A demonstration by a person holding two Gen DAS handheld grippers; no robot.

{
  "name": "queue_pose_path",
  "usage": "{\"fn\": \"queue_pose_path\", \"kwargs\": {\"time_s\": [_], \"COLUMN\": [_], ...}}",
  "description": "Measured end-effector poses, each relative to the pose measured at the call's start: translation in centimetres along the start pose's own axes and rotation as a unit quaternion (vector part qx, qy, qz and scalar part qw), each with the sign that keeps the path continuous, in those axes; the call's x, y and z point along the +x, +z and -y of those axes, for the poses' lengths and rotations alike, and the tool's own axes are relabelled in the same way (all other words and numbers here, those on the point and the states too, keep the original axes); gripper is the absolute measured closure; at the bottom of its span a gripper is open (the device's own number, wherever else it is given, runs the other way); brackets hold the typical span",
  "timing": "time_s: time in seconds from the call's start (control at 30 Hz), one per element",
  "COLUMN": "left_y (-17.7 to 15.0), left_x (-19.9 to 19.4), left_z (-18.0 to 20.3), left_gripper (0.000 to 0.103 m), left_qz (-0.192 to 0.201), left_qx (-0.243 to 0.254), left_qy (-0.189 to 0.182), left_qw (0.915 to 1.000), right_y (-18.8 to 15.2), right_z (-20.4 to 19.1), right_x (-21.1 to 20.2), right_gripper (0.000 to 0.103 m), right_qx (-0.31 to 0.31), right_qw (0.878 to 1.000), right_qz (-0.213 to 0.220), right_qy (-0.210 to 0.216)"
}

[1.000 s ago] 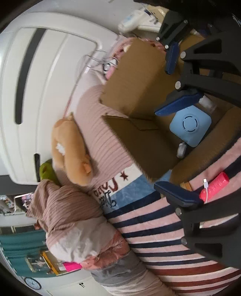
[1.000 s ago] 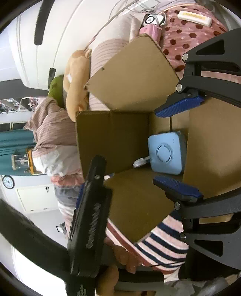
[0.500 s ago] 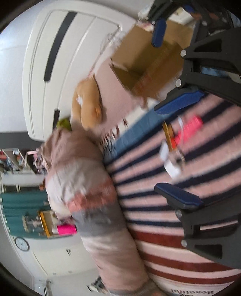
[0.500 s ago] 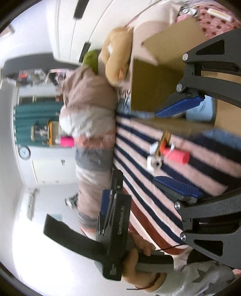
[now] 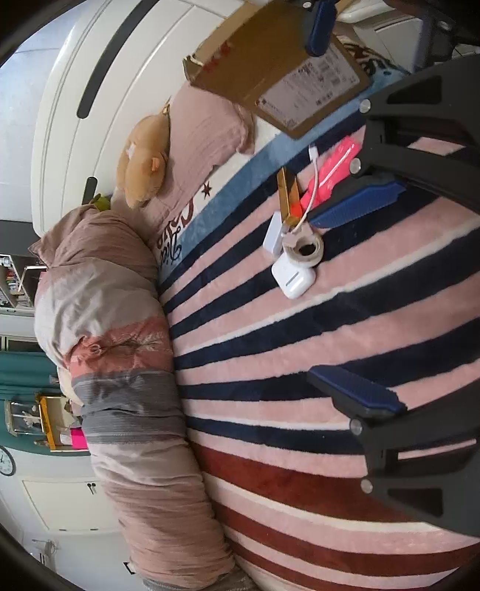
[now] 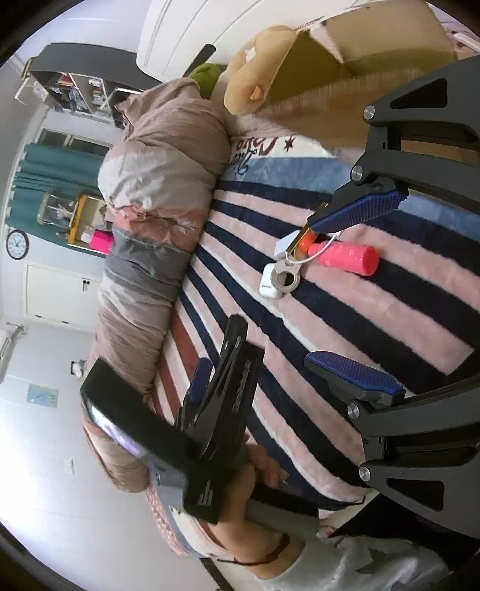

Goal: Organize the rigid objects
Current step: 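Close the right gripper around the pink bottle, then carry the pink bottle into the cardboard box with the right gripper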

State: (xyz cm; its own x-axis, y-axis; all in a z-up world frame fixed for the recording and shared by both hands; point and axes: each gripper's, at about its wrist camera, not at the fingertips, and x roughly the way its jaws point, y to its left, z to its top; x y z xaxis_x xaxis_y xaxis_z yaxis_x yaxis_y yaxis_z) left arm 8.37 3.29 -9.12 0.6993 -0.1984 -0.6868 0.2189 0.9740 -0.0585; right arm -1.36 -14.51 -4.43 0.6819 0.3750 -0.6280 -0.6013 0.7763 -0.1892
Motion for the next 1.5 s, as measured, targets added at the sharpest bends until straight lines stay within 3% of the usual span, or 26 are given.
{"fn": "queue_pose_path", "kwargs": {"time_s": [0.17,0.33,0.47,0.53,0.67,0.83,0.97,1.2,1.37,1.5], "left_y": [0.0,-0.6,-1.6,-1.8,-2.0,-2.4,-2.9,-3.2,-2.1,-0.9], "left_x": [2.2,4.2,5.3,5.3,4.8,4.3,4.2,2.8,-0.3,-3.8], "left_z": [0.0,0.1,0.3,0.5,0.6,0.4,0.4,1.4,3.7,5.6], "left_gripper": [0.029,0.029,0.029,0.029,0.029,0.029,0.029,0.029,0.03,0.036], "left_qz": [-0.013,-0.033,-0.051,-0.053,-0.05,-0.056,-0.067,-0.066,-0.044,-0.011], "left_qx": [-0.002,-0.002,-0.005,-0.004,-0.008,-0.01,-0.019,-0.047,-0.042,-0.023], "left_qy": [-0.014,-0.003,-0.008,-0.017,-0.04,-0.041,-0.069,-0.152,-0.215,-0.209], "left_qw": [0.9998,0.9994,0.9986,0.9984,0.9979,0.9975,0.9952,0.9849,0.9748,0.9777], "right_y": [-0.4,-2.5,-3.3,-3.9,-4.8,-6.0,-5.9,-5.2,-3.5,-1.9], "right_z": [1.7,4.3,5.7,5.8,6.2,4.8,4.2,3.6,2.7,2.4], "right_x": [5.3,10.3,13.2,14.2,13.4,10.5,10.7,10.6,7.2,3.4], "right_gripper": [0.039,0.042,0.055,0.072,0.076,0.076,0.076,0.076,0.076,0.076], "right_qx": [0.067,0.108,0.122,0.126,0.142,0.136,0.119,0.114,0.116,0.112], "right_qw": [0.995,0.987,0.983,0.981,0.979,0.974,0.976,0.981,0.986,0.988], "right_qz": [-0.071,-0.119,-0.135,-0.149,-0.147,-0.164,-0.171,-0.146,-0.08,-0.018], "right_qy": [0.038,0.013,-0.003,-0.015,0.005,0.083,0.065,0.058,0.085,0.105]}}
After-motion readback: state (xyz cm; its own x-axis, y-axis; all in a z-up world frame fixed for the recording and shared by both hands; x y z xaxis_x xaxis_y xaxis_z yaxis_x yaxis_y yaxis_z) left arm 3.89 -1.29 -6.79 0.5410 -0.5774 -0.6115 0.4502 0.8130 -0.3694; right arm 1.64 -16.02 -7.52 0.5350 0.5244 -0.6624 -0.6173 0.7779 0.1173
